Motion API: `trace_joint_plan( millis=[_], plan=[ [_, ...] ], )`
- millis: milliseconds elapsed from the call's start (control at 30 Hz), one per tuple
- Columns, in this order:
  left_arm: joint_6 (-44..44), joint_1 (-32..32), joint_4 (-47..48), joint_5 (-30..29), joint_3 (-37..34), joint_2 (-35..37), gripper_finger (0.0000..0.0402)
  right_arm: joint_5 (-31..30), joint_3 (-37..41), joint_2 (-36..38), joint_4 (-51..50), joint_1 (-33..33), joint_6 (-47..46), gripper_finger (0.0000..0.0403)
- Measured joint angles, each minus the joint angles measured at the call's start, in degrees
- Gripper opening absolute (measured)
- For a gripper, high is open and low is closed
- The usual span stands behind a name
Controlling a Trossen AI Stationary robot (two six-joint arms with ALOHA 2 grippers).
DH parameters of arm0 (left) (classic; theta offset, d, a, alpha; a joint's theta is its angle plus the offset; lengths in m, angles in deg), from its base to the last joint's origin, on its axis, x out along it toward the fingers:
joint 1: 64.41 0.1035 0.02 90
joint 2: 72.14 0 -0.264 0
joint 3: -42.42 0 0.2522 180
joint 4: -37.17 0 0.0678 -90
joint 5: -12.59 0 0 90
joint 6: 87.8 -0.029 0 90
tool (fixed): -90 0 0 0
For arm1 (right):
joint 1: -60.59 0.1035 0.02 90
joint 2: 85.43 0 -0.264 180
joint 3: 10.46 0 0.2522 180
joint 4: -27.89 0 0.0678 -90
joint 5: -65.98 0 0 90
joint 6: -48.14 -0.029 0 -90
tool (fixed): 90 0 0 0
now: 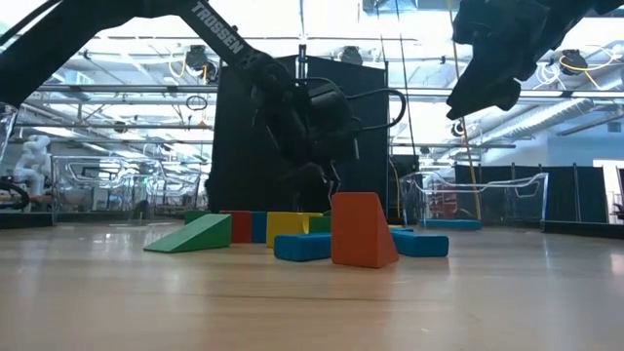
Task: Sort blocks by size
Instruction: Put the green rectangular block into the top right transparent bin
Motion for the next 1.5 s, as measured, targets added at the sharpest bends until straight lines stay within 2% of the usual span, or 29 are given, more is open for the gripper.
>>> trace_joint_plan(
  millis=[267, 400, 600, 867, 1033, 1367, 1500],
  plan=[
    [0.04, -0.12, -0.68, -2.54, -0.06, 0.28, 0.0183, -4.45, 0.0, 0.0, -0.85, 0.31, -4.52, 0.0173],
    [0.07, -0.13, -0.85, -2.72, -0.06, 0.28, 0.0147, -6.91, 0.0, 0.0, -0.79, 0.31, -6.58, 0.0173],
    [1.17, -0.09, -0.9, -3.2, -0.06, 0.37, 0.0095, -7.39, 0.0, -0.62, -0.46, 0.31, -7.87, 0.0173],
    [4.44, -0.02, -0.87, -3.2, -0.06, 0.39, 0.0096, -13.18, 0.0, -6.95, -0.66, 0.31, -12.11, 0.0173],
    [4.5, -0.02, -0.18, -3.53, -0.14, 1.23, 0.0096, -14.22, 0.0, -9.94, -1.02, 0.31, -13.53, 0.0173],
    [4.55, -0.82, -0.05, -3.77, -0.15, 8.16, 0.0096, -14.67, 0.0, -13.46, -1.7, 0.55, -17.62, 0.0173],
    [4.55, -2.79, -0.24, -4.62, -0.1, 10.11, 0.0096, -17.5, 0.22, -15.16, 0.73, 1.92, -18.61, 0.0173]
  ],
)
